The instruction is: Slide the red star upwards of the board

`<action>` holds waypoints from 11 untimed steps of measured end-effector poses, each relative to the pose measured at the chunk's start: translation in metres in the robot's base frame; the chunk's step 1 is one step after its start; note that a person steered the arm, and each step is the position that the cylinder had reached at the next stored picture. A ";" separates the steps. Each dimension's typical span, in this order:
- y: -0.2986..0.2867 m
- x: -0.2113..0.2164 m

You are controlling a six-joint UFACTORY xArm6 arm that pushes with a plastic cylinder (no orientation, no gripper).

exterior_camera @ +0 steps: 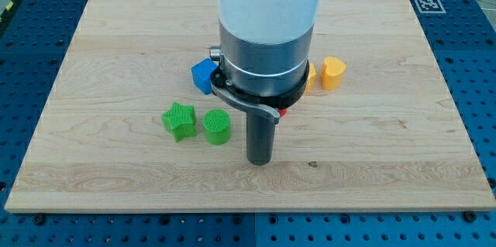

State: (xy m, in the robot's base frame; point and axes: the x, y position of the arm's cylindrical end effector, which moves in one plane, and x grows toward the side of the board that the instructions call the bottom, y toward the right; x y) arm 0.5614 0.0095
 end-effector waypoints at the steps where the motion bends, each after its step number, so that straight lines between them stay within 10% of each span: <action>1: 0.007 -0.022; 11: 0.012 -0.168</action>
